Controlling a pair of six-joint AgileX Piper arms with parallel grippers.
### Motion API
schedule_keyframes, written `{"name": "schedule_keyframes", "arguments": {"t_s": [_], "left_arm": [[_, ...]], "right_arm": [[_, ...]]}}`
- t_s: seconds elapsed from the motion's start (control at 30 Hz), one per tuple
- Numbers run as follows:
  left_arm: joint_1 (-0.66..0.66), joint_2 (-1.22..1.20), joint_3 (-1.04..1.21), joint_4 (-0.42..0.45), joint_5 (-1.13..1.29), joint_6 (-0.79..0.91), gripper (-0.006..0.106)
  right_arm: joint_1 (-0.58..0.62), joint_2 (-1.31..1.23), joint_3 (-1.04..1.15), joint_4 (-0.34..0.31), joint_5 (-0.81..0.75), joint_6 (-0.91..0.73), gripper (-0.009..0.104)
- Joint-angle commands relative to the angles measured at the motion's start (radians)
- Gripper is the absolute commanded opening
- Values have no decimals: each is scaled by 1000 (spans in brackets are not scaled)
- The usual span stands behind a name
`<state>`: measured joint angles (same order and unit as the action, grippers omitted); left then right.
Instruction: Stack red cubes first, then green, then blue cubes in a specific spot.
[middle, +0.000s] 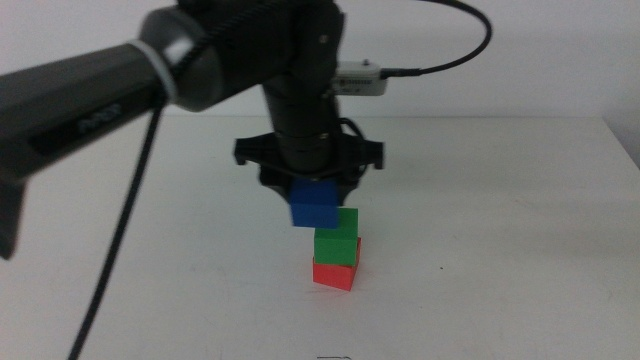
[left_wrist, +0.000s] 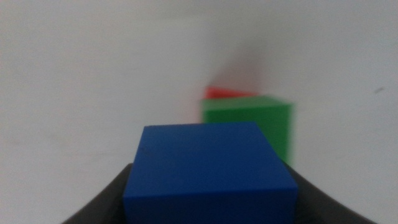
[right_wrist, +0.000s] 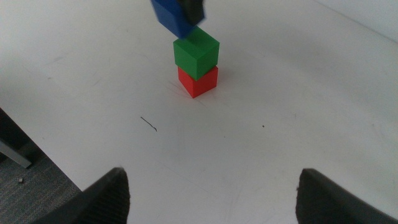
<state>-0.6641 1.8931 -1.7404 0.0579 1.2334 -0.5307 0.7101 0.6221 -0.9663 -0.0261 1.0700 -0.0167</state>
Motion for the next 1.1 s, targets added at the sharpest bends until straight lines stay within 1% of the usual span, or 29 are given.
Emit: {"name": "schedule_keyframes", "arguments": {"t_s": [0.0, 0.07, 0.17, 0.43, 1.07], "left_arm": [[-33, -38, -74, -7, 86, -105, 3], [-56, -36, -85, 17, 86, -184, 3], [-73, -33, -84, 65, 86, -202, 3], [-71, -10, -84, 51, 84, -154, 3], [-71, 19, -84, 49, 14, -123, 3]], "right_arm": [[-6, 3, -21, -12, -61, -12, 94], [-6, 3, -21, -12, -61, -12, 94], [-6, 3, -21, -12, -61, -12, 94], [-6, 3, -21, -12, -61, -13, 94], [-6, 3, -21, -12, -61, -13, 94]]}}
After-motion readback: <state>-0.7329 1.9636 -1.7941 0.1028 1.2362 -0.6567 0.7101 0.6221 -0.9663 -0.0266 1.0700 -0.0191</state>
